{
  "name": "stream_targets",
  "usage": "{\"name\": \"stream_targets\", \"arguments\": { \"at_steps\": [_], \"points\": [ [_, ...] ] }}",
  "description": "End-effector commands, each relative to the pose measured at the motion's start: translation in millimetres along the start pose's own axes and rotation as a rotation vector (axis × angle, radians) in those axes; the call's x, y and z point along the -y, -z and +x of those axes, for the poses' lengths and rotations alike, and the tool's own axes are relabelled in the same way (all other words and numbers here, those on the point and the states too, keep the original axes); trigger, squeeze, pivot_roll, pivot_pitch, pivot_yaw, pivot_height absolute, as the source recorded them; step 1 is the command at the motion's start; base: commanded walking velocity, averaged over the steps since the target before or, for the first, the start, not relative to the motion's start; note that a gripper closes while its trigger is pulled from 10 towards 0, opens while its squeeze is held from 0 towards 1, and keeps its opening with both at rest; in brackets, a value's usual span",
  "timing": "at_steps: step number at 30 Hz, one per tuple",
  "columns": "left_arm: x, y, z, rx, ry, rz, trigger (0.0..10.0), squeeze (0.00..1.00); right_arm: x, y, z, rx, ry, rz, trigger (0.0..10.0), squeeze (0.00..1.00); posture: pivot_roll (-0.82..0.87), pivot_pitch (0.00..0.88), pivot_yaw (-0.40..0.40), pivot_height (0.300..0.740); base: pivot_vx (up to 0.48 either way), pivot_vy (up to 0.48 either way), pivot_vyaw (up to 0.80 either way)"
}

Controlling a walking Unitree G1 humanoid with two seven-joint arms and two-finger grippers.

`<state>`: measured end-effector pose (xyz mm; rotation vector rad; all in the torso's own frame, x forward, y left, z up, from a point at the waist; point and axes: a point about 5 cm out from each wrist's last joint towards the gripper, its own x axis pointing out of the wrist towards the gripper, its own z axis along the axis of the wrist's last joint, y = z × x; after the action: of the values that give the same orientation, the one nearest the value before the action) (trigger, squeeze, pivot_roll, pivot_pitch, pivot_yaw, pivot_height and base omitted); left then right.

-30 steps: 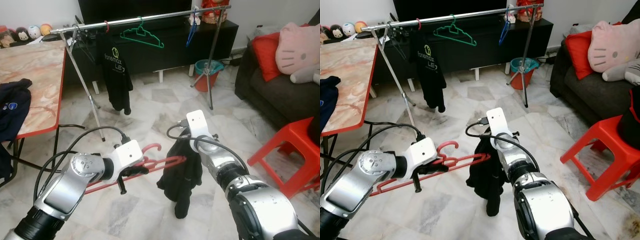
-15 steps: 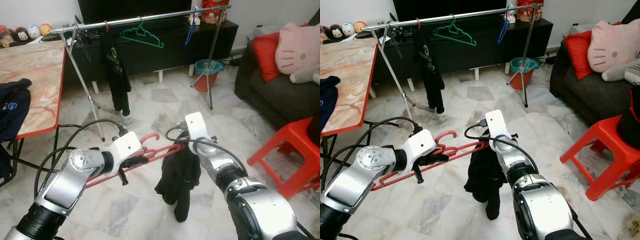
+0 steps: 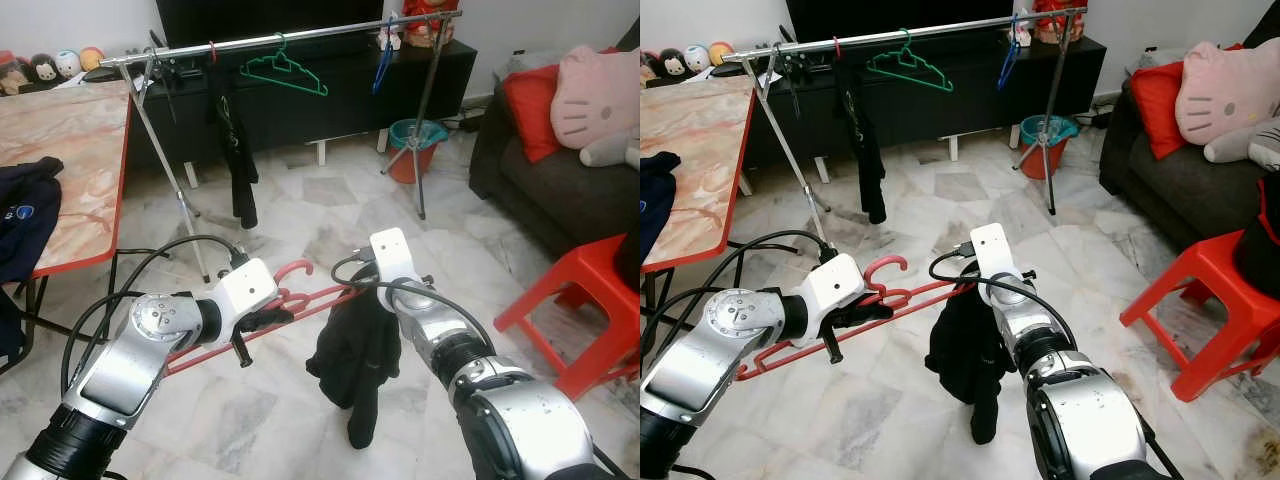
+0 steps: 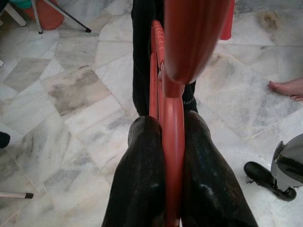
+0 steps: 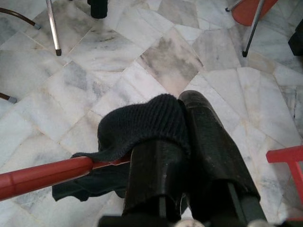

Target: Hang hanger

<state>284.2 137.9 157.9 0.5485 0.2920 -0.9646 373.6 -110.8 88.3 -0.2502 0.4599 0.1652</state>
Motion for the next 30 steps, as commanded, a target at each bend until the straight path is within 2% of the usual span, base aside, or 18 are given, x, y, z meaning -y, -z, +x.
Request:
{"name": "stream_targets", "arguments": {
  "at_steps": [1, 20, 30],
  "points": [
    [-2.7, -3, -3.6, 0.010, -0.023, 0.008, 10.0, 0.00, -2.5, -4, 0.1, 0.019, -0.006, -0.008, 10.0, 0.00, 0.11, 0.000, -0.017, 0.740, 0.000, 0.000, 0.00],
    [-5.9, 8, -2.6, -0.072, -0.060, 0.007, 10.0, 0.00, -3.4, -6, 0.1, 0.022, -0.005, 0.001, 10.0, 0.00, 0.11, 0.000, -0.017, 0.740, 0.000, 0.000, 0.00],
    [1.1, 3, 1.9, -0.046, -0.021, -0.002, 10.0, 0.00, -9.6, -16, 0.2, 0.052, -0.034, 0.021, 10.0, 0.00, 0.11, 0.000, -0.015, 0.740, 0.000, 0.000, 0.00]
  ]
}}
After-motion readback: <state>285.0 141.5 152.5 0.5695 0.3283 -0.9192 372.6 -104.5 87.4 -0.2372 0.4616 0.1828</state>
